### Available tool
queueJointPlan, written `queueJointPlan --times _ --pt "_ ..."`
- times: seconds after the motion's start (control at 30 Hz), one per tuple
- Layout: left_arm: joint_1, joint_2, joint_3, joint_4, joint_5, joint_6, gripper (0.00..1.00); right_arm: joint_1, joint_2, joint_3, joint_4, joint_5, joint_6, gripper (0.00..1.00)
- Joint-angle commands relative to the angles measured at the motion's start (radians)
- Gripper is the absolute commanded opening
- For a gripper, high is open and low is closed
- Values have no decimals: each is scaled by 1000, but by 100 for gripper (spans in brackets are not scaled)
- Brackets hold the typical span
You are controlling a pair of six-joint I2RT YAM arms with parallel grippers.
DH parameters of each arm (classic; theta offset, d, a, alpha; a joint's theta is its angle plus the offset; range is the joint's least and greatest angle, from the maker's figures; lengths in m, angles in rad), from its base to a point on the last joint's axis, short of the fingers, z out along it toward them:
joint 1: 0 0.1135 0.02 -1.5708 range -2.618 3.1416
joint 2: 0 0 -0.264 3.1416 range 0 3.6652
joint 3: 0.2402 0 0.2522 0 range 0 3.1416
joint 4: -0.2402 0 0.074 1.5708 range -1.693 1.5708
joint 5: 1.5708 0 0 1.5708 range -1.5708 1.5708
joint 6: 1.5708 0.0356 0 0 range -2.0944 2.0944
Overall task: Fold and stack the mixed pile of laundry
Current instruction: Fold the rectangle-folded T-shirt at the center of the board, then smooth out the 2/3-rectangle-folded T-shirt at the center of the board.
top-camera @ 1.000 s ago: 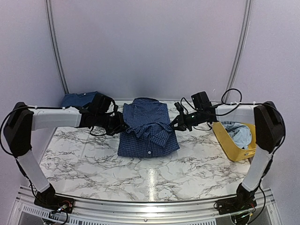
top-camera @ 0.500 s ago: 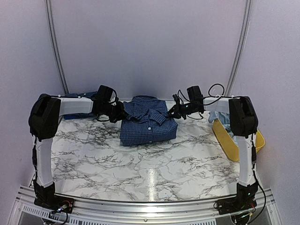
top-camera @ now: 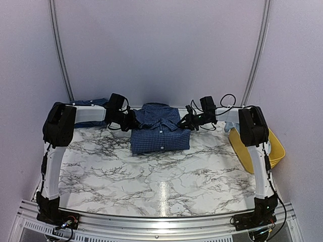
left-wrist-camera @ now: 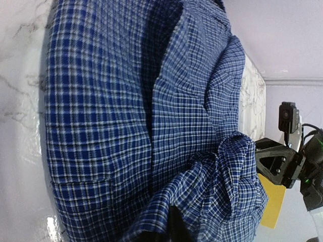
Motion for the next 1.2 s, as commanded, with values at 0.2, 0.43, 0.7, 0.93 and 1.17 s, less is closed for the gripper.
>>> queueJointPlan --times 0.2,0.43,0.7,0.93,1.17 --pt "65 -107 14 -81 -22 63 66 -118 -187 -23 -10 -33 18 78" --pt "56 -300 -209 -89 -6 133 99 -127 -384 -364 2 -107 -113 82" --pt "36 -509 -640 234 108 73 99 -68 -458 -566 81 -150 -264 85" --pt "-22 -481 -699 317 96 112 99 -24 -405 -542 131 -164 -320 86" --pt "-48 -413 -668 387 141 93 99 -3 -352 -506 185 -241 -289 84"
